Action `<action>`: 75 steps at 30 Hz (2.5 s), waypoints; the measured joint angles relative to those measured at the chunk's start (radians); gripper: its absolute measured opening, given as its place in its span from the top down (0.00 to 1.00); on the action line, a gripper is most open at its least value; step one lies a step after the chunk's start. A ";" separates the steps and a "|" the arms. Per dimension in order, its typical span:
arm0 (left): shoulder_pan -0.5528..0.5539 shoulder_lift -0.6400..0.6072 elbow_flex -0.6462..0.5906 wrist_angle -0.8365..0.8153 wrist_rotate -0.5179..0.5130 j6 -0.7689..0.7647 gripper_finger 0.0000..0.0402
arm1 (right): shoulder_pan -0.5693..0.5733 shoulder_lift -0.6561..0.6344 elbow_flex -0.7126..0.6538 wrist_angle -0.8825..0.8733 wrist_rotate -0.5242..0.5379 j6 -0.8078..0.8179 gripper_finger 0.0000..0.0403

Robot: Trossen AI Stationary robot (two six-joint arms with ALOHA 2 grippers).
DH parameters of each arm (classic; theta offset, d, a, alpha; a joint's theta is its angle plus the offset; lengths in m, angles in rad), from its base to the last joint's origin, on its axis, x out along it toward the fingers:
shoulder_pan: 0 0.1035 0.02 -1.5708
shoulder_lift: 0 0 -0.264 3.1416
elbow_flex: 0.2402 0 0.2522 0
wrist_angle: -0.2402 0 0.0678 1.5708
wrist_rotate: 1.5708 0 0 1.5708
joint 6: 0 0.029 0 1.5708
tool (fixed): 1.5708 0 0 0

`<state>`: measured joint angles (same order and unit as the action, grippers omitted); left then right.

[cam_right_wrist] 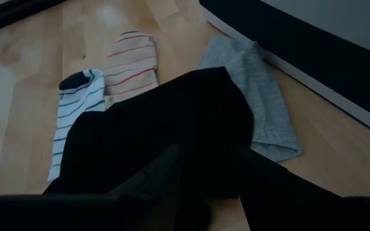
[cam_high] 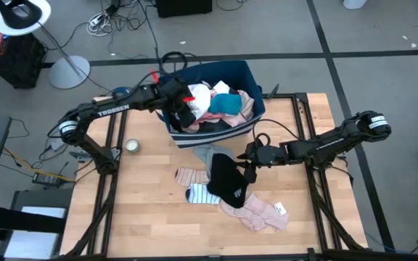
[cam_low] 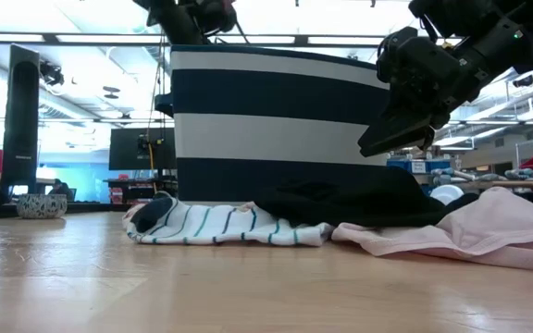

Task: Sort clothes
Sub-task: Put the white short into the blue laundry bin, then put the black underwear into the blue laundry bin

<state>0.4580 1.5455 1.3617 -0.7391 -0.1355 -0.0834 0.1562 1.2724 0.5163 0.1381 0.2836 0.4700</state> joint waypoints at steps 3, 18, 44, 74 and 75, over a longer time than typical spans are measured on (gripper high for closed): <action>0.000 0.000 0.018 -0.009 0.014 0.001 0.66 | 0.000 0.000 0.000 0.000 0.000 0.006 0.66; -0.077 -0.073 0.284 -0.146 0.044 0.006 0.66 | 0.000 0.000 0.000 -0.004 0.000 0.006 0.66; -0.766 -0.585 -0.597 0.587 -0.327 -0.165 0.66 | 0.047 0.204 0.002 0.182 -0.017 -0.180 0.65; -0.792 -0.600 -1.040 1.106 -0.328 -0.268 0.74 | 0.051 0.109 0.526 -0.313 0.145 -0.478 0.99; -0.792 -0.600 -1.040 1.101 -0.328 -0.268 0.74 | 0.051 0.101 0.566 -0.338 0.159 -0.507 0.99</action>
<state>-0.3340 0.9455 0.3222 0.3623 -0.4633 -0.3515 0.2068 1.3735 1.0823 -0.1998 0.4424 -0.0370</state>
